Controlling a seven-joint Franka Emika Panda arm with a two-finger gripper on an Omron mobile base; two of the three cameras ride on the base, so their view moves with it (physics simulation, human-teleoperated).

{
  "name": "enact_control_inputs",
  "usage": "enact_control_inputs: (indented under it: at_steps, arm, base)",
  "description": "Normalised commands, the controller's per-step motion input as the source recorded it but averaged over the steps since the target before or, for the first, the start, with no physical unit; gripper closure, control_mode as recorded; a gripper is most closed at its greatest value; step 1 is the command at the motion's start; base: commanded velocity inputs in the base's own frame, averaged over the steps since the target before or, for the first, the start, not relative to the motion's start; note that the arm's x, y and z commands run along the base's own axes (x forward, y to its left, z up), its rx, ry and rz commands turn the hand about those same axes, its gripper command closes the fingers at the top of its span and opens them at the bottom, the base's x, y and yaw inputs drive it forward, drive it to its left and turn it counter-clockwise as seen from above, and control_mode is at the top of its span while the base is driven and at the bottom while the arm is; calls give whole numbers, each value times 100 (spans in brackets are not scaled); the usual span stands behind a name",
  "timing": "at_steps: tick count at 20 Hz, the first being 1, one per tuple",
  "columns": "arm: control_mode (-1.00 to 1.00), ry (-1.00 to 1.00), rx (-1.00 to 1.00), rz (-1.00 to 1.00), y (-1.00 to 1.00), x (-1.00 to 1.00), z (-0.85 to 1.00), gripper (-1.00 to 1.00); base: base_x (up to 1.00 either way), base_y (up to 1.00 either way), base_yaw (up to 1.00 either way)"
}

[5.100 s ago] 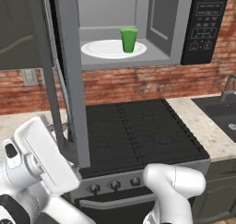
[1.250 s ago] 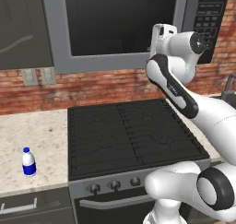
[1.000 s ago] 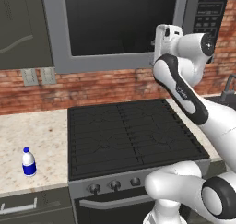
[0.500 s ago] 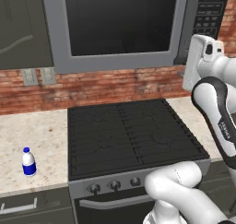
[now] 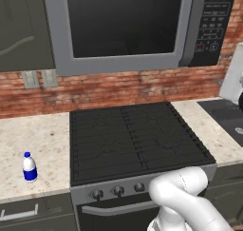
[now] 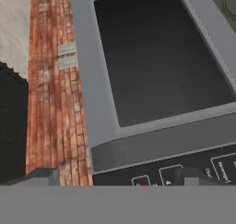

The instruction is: Place the microwavable item in the microwave. Then, close the microwave door and press the start button.

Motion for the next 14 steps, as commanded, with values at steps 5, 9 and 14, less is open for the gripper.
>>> enact_control_inputs:
  at_steps: [5,9,14]
  arm:
    - [-100,0,5,4,-65,21,-1,-100]
    - [-100,0,2,0,-21,57,-8,-100]
    - [-100,0,1,0,-8,61,-7,-100]
  base:
    - [0,0,0]
    - [0,0,0]
    - [0,0,0]
